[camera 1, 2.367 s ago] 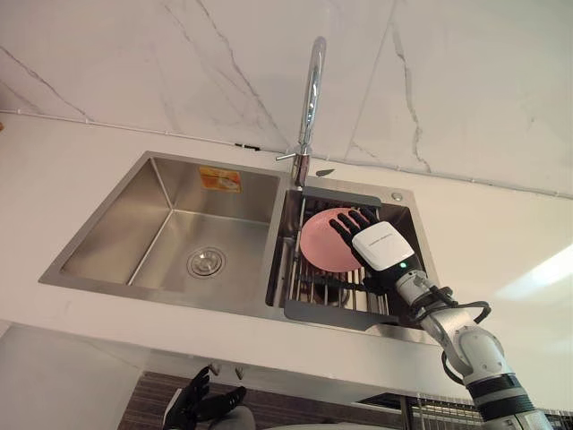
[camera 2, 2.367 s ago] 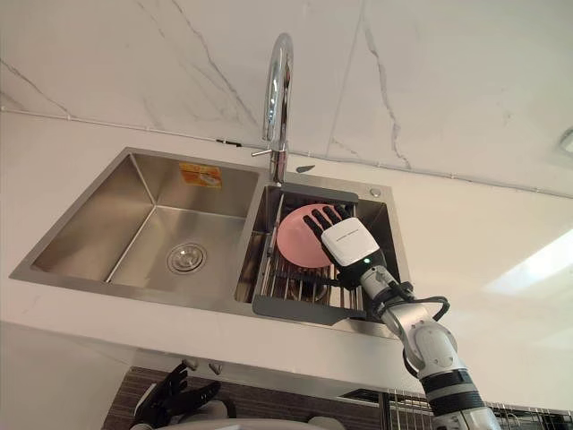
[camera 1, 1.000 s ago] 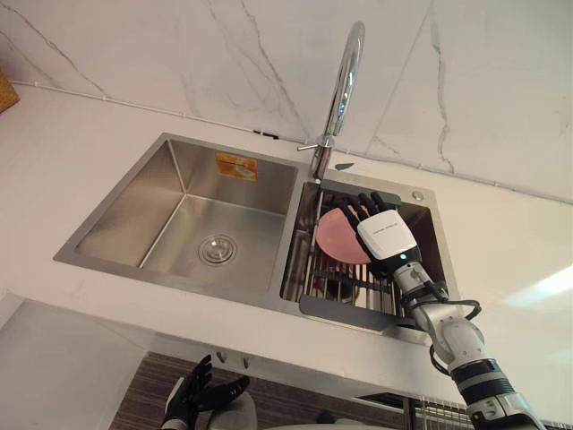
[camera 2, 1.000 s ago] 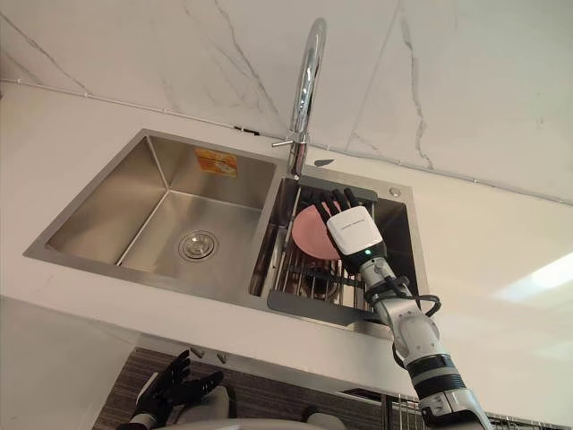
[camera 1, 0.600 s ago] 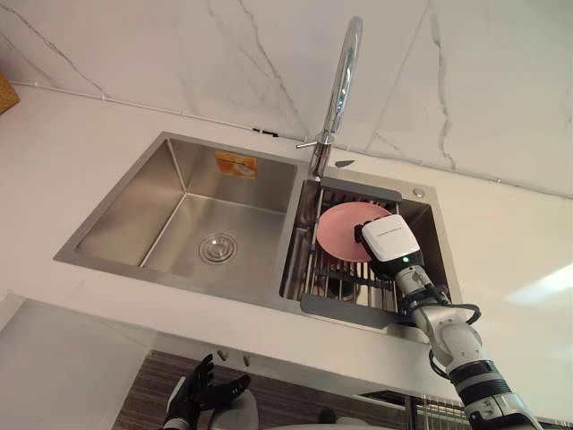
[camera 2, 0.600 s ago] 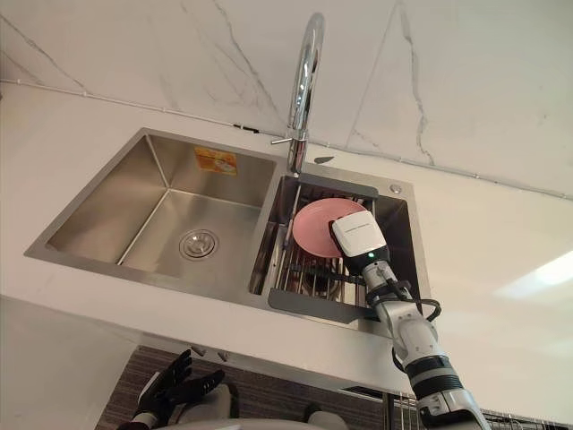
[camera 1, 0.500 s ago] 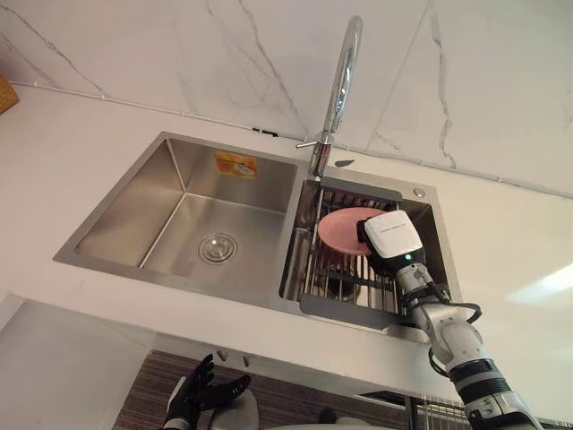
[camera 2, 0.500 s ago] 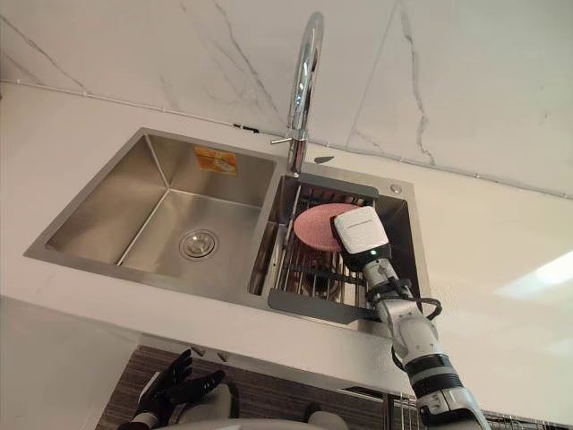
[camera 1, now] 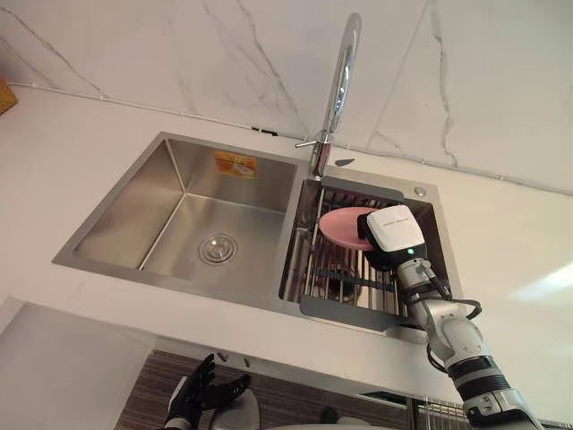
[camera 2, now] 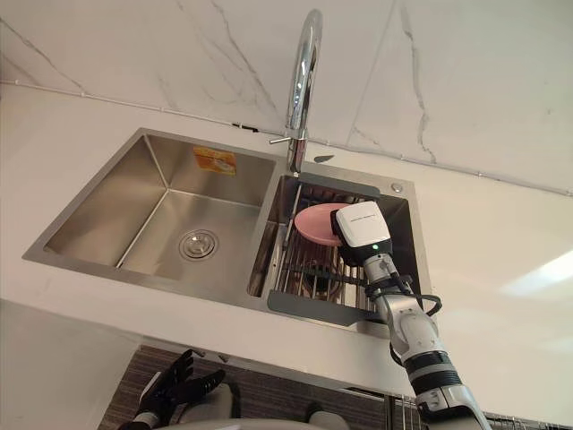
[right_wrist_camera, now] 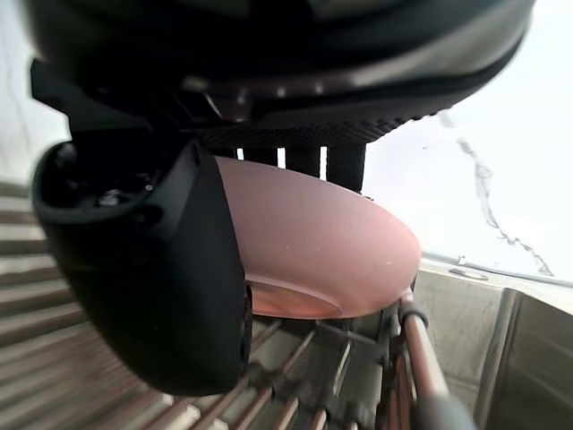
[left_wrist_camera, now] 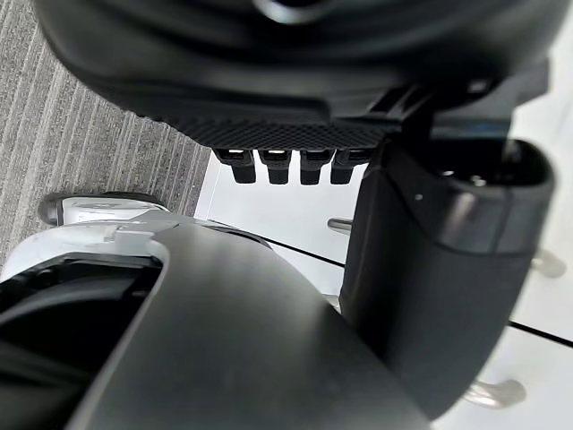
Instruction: Walk over to the sink, pick up the cup, carry it to the dishwasher, place the cup inside the dishwasher, then close the dishwasher door
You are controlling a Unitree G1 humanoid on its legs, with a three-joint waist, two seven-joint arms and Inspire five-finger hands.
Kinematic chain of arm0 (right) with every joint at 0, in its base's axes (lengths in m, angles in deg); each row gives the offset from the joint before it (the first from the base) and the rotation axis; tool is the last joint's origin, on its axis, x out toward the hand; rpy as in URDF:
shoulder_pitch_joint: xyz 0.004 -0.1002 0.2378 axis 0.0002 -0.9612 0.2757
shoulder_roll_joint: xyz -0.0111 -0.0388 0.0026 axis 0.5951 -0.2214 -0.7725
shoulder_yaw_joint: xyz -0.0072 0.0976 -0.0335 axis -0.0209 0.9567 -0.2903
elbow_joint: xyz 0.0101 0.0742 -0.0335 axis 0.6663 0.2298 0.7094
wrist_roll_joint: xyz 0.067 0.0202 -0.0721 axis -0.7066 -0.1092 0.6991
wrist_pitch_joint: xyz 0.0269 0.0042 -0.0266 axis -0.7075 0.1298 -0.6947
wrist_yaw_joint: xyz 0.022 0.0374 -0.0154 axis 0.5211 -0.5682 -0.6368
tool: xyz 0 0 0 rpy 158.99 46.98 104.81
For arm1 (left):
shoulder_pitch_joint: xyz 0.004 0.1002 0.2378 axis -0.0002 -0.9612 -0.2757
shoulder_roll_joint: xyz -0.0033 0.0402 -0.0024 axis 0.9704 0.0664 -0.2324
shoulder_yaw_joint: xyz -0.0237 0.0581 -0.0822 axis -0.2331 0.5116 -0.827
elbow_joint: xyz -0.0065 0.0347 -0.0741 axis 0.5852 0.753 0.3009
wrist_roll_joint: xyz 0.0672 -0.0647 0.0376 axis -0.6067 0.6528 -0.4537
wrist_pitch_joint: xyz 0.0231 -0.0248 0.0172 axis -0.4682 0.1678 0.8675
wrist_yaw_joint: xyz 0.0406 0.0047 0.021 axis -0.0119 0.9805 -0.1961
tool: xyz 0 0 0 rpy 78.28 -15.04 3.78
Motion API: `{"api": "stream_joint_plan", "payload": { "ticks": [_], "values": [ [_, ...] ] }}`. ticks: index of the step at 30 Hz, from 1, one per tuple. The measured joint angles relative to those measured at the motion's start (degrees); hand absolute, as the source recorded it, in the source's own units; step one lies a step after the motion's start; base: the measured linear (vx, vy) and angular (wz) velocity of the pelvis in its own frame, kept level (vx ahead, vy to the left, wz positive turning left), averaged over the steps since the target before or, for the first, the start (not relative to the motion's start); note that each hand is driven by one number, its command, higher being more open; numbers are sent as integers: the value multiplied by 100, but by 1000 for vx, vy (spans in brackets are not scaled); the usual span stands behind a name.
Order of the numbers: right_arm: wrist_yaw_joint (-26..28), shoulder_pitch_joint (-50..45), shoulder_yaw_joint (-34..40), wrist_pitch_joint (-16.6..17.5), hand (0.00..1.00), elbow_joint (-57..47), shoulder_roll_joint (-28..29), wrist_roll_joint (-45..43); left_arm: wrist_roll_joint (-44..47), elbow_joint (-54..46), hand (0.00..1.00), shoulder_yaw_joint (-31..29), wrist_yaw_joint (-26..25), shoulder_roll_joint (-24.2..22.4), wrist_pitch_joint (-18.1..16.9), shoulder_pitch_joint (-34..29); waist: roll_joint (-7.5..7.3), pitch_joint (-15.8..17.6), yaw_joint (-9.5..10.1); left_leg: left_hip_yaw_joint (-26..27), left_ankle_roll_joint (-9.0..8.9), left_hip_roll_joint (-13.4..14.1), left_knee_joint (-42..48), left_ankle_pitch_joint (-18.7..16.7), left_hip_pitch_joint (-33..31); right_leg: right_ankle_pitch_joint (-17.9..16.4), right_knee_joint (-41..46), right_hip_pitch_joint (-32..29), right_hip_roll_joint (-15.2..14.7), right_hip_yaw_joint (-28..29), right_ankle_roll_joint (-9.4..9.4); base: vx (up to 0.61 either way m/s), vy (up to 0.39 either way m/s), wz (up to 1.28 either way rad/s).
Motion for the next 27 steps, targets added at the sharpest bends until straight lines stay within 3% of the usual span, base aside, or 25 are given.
{"api": "stream_joint_plan", "payload": {
  "ticks": [7,12,17,27],
  "values": [
    [-19,-501,512,391,0,-1457,3,-568,-16,213,100,-3,-21,-76,-69,-35,163,-101,-180,198,-6,-7,-242,26,193,15,-16,-25,-24,179,23,20,-1,-14],
    [-44,-942,826,549,0,-2115,105,-994,-16,342,100,2,-83,-86,-153,-78,182,-129,-316,368,-31,-41,-583,166,438,17,-21,-26,-48,319,25,0,-17,-15],
    [-159,-1424,962,566,0,-2519,152,-1252,-15,520,100,40,-139,-79,-236,-100,196,-188,-460,475,-59,-72,-960,333,653,18,-40,-40,-51,416,26,-17,-26,-12],
    [-659,-2159,1691,539,0,-3172,859,-1808,41,506,100,42,-249,-115,-243,-314,203,-315,-631,680,-73,-75,-1204,392,833,24,-66,-60,-40,612,16,-1,-4,-9]
  ]
}}
